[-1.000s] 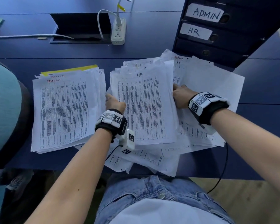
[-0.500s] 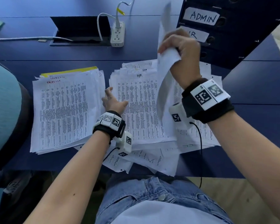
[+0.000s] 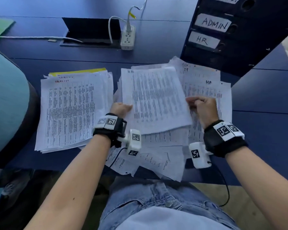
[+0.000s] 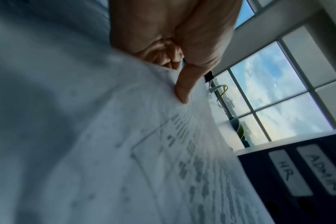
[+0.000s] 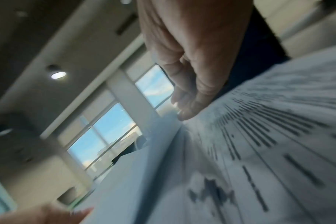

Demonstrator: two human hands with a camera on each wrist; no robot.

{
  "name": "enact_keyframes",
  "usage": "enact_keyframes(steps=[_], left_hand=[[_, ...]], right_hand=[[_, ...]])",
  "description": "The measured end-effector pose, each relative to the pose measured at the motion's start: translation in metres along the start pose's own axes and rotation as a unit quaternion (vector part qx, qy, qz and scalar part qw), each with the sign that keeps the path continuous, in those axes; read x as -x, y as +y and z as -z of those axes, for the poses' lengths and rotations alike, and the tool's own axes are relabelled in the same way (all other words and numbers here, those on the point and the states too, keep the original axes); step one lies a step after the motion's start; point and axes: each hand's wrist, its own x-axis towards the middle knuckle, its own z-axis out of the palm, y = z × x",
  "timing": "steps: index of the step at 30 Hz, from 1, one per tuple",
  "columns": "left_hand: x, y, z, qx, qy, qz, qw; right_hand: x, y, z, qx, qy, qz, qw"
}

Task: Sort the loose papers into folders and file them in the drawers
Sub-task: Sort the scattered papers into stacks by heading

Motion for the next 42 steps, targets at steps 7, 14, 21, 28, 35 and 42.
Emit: enact_keyframes(steps=[7, 14, 21, 28, 35, 42], left_hand=[[0.0, -0.014, -0.01, -0.047, 0.067, -0.02, 0.996], [0.01, 0.003, -0.022, -0.194, 0.055, 0.007, 0.979], [-0.004, 0.002, -0.004, 0.065, 0.087, -0.046, 0.993], [0.034, 0.065, 0.028, 0.346, 0.122, -0.34, 0.866], [0.059, 0.076, 0.037, 0.348, 0.085, -0.387, 0.85], [0.038, 0.035, 0.02, 0.243, -0.026, -0.31, 0.919]], right_hand=[[-0.015, 0.025, -0.013, 0.196, -0.025, -0.077, 0.977], [-0.005, 0.006, -0.057, 0.213, -0.12, -0.116, 0.963], [0.026, -0.038, -0.041, 0.085, -0.213, 0.075, 0.97], [0.035, -0.089, -0.026, 0.019, -0.021, 0.305, 0.952], [0.051, -0.09, -0.035, -0.059, 0.047, 0.342, 0.937], [0.06, -0.072, -0.049, -0.067, 0.095, 0.312, 0.943]])
